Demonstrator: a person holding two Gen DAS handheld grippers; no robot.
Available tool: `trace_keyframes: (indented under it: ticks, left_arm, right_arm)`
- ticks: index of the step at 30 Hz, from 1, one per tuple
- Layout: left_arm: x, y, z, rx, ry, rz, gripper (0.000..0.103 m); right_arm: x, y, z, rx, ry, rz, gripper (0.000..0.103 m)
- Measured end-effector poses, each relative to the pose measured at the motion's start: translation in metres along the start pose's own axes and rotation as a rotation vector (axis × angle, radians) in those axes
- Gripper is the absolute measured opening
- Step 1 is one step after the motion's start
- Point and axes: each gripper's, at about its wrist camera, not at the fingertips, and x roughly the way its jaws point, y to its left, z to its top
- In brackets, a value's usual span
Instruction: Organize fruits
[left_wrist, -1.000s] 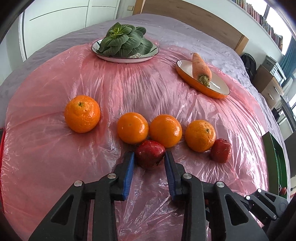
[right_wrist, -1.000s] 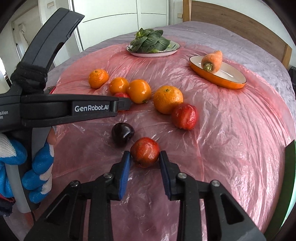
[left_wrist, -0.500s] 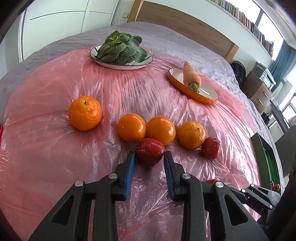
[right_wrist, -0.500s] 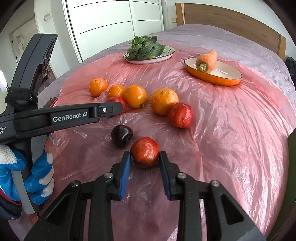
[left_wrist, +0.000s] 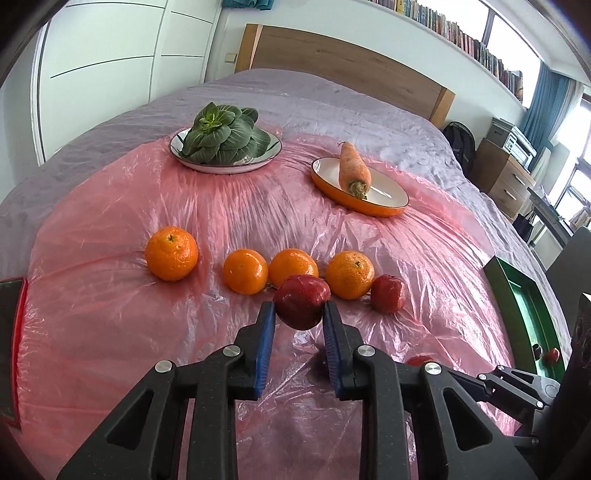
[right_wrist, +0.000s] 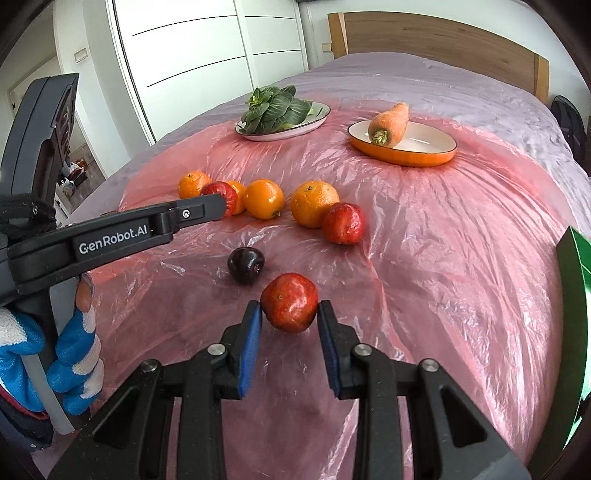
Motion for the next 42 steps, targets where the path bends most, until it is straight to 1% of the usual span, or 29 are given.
trace_keyframes:
  ticks: [7,8,9,10,14,18,21,23,25,30,33,35,37,39,42]
  left_arm:
    - [-0.006,-0.005,-0.001,0.024,-0.01,-0.001,0.017]
    - [-0.006,-0.005,-0.001,0.025,-0.01,0.0,0.01]
    - [-0.006,-0.005,-0.001,0.029,-0.009,0.002,0.001]
    - [-0.006,-0.006,-0.002,0.032,-0.009,0.005,0.0]
    - [-0.004,0.003,-0.001,0.003,-0.003,-0.009,0.0]
    - [0.002,0.016,-0.001,-0.06,0.02,-0.068,0.0]
    - [0.006,0.018,-0.002,-0.072,0.02,-0.089,0.005]
    - [0.007,0.019,-0.002,-0.08,0.016,-0.086,0.022]
    - [0.01,0.021,-0.004,-0.081,0.018,-0.082,0.026]
    - [0.022,0.024,-0.009,-0.067,0.048,-0.051,0.029]
    - [0.025,0.025,-0.011,-0.063,0.057,-0.054,0.03]
    - [0.019,0.023,-0.01,-0.038,0.045,-0.06,0.031]
    - [0.017,0.019,-0.01,-0.009,0.041,-0.037,0.033]
    - [0.021,0.015,-0.013,0.018,0.059,-0.018,0.033]
    - [0.022,0.007,-0.016,0.065,0.059,0.003,0.033]
  right_arm:
    - [0.0,0.001,-0.005,0.028,-0.001,-0.021,0.054]
    - [0.0,0.001,-0.005,0.03,-0.001,-0.022,0.054]
    - [0.001,0.001,-0.006,0.032,-0.002,-0.022,0.054]
    - [0.001,0.001,-0.007,0.036,-0.003,-0.021,0.054]
    - [0.002,0.001,-0.009,0.041,-0.001,-0.022,0.054]
    - [0.004,0.0,-0.011,0.048,-0.005,-0.014,0.054]
    - [0.003,-0.001,-0.013,0.057,-0.014,-0.005,0.054]
    - [0.003,-0.003,-0.014,0.061,-0.018,0.002,0.054]
    - [0.003,-0.004,-0.014,0.065,-0.02,0.009,0.054]
    - [0.003,-0.004,-0.014,0.07,-0.029,0.027,0.054]
    - [0.003,-0.004,-0.015,0.071,-0.033,0.035,0.054]
    - [0.003,-0.005,-0.015,0.075,-0.037,0.041,0.054]
    - [0.004,-0.005,-0.016,0.078,-0.038,0.047,0.054]
    - [0.005,-0.005,-0.016,0.08,-0.037,0.052,0.054]
    - [0.004,-0.006,-0.016,0.082,-0.039,0.059,0.054]
